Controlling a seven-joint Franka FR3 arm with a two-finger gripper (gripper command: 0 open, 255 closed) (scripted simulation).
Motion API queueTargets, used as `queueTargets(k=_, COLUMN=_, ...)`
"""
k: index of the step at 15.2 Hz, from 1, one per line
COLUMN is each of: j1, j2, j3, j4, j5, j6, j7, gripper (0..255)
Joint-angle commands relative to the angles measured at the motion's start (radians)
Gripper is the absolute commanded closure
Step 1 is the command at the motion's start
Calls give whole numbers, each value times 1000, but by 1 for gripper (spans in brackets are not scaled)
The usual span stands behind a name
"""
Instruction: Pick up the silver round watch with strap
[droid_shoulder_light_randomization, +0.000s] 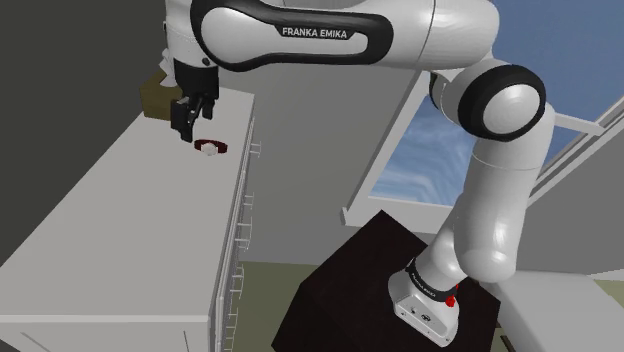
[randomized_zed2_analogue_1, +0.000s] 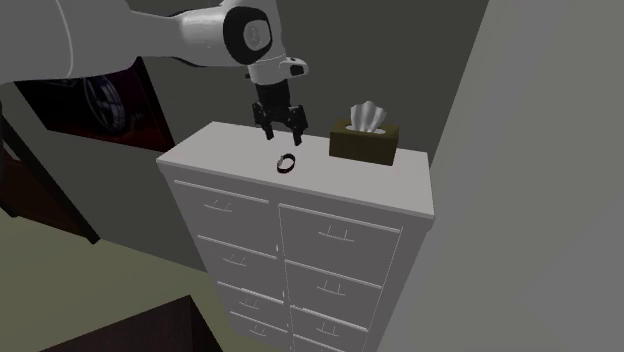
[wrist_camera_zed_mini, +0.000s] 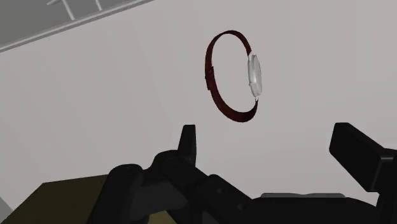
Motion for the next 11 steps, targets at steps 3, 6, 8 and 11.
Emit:
queueTargets(k=3, j1=-1, j2=6, j3=-1, j4=-47, j5=-5, j6=52, j7=6, gripper=0)
queueTargets(k=6, j1=-3, j2=8, j3=-2, j4=-78, j5=-8, j6=85, j7=11, gripper=0)
queueTargets(k=8, j1=-2, j2=12, j3=-2, j4=-73, j5=-9, j6=83, j7=12, gripper=255)
queueTargets(k=11, j1=-2, j2=12, j3=-2, j4=-73, j5=-9, j6=83, j7=12, gripper=255)
